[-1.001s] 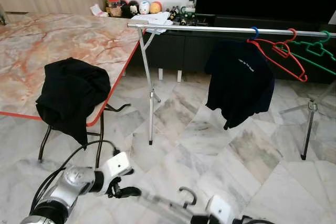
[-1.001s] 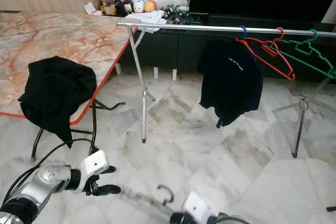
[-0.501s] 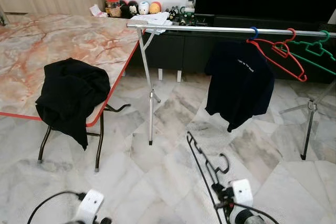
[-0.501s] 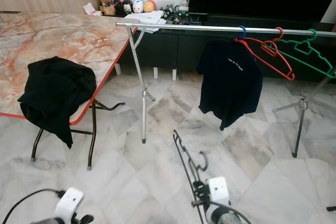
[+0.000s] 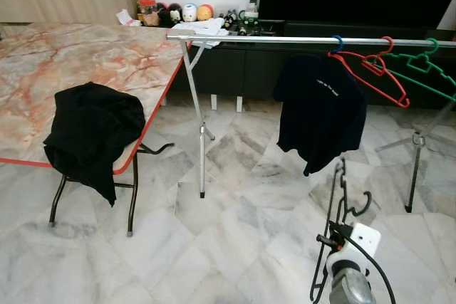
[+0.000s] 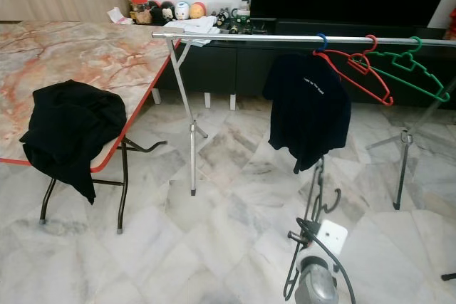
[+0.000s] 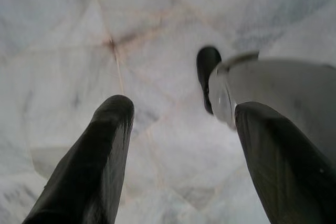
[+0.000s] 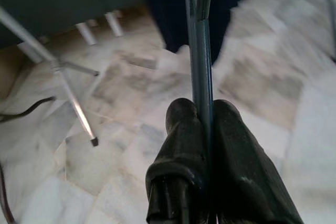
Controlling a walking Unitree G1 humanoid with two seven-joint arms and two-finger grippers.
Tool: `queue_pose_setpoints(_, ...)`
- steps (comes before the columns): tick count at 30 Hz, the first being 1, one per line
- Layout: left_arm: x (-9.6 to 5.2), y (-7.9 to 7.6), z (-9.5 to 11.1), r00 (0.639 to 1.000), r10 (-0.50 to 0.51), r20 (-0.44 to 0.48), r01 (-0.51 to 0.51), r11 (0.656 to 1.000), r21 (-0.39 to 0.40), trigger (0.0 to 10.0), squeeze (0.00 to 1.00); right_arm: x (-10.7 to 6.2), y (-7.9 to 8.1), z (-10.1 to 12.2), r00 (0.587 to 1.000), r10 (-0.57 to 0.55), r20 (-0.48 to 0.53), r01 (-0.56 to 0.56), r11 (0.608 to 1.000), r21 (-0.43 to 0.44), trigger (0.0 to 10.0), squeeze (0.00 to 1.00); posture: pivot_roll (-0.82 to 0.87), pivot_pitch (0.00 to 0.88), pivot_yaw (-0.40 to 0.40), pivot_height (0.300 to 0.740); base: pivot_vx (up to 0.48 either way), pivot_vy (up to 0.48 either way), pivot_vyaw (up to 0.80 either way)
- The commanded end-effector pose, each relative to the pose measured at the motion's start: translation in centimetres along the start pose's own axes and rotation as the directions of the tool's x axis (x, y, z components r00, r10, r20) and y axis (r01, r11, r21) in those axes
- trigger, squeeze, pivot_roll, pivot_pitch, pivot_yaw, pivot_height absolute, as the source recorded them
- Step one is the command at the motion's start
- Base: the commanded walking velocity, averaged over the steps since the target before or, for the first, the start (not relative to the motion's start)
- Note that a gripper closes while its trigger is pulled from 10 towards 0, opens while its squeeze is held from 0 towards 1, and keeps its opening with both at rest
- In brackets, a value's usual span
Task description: Hang hanger
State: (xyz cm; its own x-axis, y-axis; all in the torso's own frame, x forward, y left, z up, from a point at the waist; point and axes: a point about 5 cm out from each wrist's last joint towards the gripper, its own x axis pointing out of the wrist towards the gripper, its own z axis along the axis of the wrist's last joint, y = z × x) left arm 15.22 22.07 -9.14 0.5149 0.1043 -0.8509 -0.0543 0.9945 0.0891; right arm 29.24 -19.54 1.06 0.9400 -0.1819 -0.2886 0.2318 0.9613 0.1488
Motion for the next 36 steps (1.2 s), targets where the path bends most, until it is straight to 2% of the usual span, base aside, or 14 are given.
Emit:
queue_pose_setpoints(1, 0.0, 0.6, 0.2, 1.000, 0.027, -0.004, -0.027, 1.000, 0.009, 10.0, 0.00, 0.0, 1.5, 0.3, 0.997, 0.073, 0.020, -0.071, 0.992, -0.105, 10.0, 0.00, 0.02, 0.052, 0.038, 0.740, 0.000, 0.000, 0.00)
queue_pose_setpoints(2, 0.0, 0.6, 0.2, 1.000, 0.027, -0.004, -0.027, 1.000, 0.009, 10.0, 0.00, 0.0, 1.5, 0.3, 0.997, 0.073, 0.020, -0.071, 0.992, -0.105, 10.0, 0.00, 0.02, 0.052, 0.038, 0.740, 0.000, 0.000, 0.00)
queue_pose_setpoints(4, 0.1, 0.5, 0.5, 1.000, 0.030, 0.002, -0.030, 1.000, 0.007, 10.0, 0.00, -0.1, 1.8, 0.2, 0.996, 0.090, 0.023, -0.085, 0.983, -0.162, 10.0, 0.00, 0.02, 0.050, 0.039, 0.740, 0.000, 0.000, 0.00)
queue_pose_setpoints(9, -0.1, 0.2, -0.5, 1.000, 0.013, -0.027, -0.012, 0.999, 0.039, 10.0, 0.00, -0.2, 2.1, -0.2, 0.996, 0.090, 0.011, -0.088, 0.985, -0.149, 10.0, 0.00, 0.01, 0.043, 0.049, 0.740, 0.160, 0.000, 0.00)
queue_pose_setpoints(13, -0.1, -0.1, -1.1, 0.999, 0.011, -0.048, -0.009, 0.999, 0.037, 10.0, 0.00, -0.3, 2.8, -0.3, 0.992, 0.122, 0.011, -0.118, 0.975, -0.189, 10.0, 0.00, 0.01, 0.035, 0.045, 0.740, 0.298, 0.000, 0.00)
queue_pose_setpoints(21, -0.1, -0.2, -1.1, 0.999, 0.003, -0.051, 0.000, 0.999, 0.047, 10.0, 0.00, -0.2, 3.0, -0.2, 0.993, 0.122, 0.011, -0.117, 0.975, -0.191, 10.0, 0.00, 0.01, 0.026, 0.051, 0.740, 0.328, 0.000, 0.00)
queue_pose_setpoints(31, -0.1, -0.4, -0.9, 0.999, -0.007, -0.053, 0.011, 0.998, 0.068, 10.0, 0.00, -0.3, 3.8, -0.2, 0.987, 0.158, 0.016, -0.149, 0.956, -0.251, 10.0, 0.00, 0.02, 0.034, 0.051, 0.740, 0.340, 0.000, 0.00)
queue_pose_setpoints(36, -0.2, -0.8, -1.6, 0.997, -0.005, -0.075, 0.011, 0.997, 0.071, 10.0, 0.00, -0.2, 4.1, 0.0, 0.986, 0.167, 0.021, -0.156, 0.953, -0.262, 10.0, 0.00, 0.03, 0.046, 0.050, 0.740, 0.428, 0.000, 0.00)
